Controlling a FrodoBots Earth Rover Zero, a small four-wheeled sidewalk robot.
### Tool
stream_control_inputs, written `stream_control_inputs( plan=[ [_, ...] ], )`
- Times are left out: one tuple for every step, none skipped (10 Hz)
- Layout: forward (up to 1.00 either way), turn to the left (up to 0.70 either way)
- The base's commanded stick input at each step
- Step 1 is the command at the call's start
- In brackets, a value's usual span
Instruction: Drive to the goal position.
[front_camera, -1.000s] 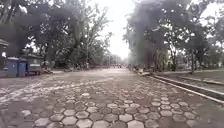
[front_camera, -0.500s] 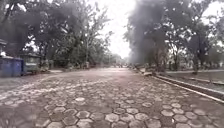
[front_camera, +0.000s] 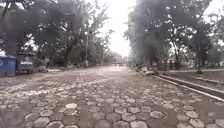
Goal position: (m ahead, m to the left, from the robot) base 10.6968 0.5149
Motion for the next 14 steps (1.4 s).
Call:
stream_control_inputs(
  plan=[
    [0.70,0.00],
    [0.70,0.00],
    [0.70,0.00],
    [0.70,0.00],
    [0.70,0.00],
    [0.70,0.00],
    [0.70,0.00],
    [0.70,0.00],
    [0.70,0.00],
    [0.70,0.00],
    [0.70,0.00],
    [0.70,0.00],
    [0.70,0.00],
    [0.70,0.00]
  ],
)
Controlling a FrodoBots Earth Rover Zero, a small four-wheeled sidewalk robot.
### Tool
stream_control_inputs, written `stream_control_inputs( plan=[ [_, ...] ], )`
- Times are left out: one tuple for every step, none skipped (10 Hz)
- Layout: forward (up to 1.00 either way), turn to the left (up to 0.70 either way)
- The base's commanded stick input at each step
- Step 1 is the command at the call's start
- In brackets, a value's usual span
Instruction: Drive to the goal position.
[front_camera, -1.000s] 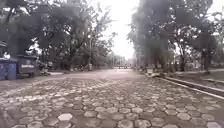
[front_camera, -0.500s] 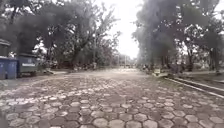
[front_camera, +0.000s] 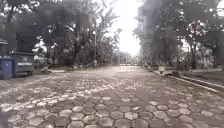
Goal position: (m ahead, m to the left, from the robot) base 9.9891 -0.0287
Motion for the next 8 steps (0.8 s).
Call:
stream_control_inputs(
  plan=[
    [0.70,0.00],
    [0.70,0.00],
    [0.70,0.00],
    [0.70,0.00],
    [0.70,0.00],
    [0.70,0.00],
    [0.70,0.00],
    [0.70,0.00]
  ],
)
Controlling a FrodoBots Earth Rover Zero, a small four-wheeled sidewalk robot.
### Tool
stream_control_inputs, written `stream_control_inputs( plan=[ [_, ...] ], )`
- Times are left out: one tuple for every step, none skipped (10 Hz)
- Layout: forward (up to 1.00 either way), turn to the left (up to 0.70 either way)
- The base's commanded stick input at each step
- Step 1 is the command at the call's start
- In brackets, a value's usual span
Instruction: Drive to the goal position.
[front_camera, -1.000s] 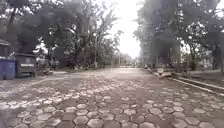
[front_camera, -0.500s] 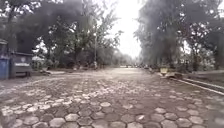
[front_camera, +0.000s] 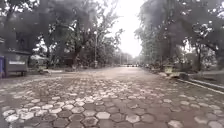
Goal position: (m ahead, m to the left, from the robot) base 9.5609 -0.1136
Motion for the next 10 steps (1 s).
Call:
stream_control_inputs(
  plan=[
    [0.70,0.00],
    [0.70,0.00],
    [0.70,0.00],
    [0.70,0.00],
    [0.68,0.00],
    [0.62,0.00],
    [0.64,0.00],
    [0.54,0.00],
    [0.67,0.00],
    [0.70,0.00]
  ],
)
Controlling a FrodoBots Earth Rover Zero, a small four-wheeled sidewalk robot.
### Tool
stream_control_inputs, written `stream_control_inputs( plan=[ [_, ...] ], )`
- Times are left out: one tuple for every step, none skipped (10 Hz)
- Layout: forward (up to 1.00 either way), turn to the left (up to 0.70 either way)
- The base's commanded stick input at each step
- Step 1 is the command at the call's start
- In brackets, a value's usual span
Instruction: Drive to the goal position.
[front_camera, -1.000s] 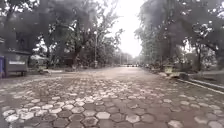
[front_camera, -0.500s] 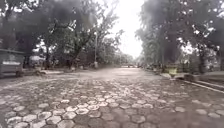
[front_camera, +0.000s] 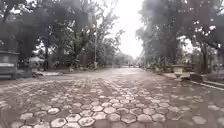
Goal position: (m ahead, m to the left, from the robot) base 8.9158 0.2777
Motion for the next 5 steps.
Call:
stream_control_inputs(
  plan=[
    [0.70,0.00],
    [0.70,0.00],
    [0.70,0.00],
    [0.70,0.00],
    [0.70,0.00]
  ],
)
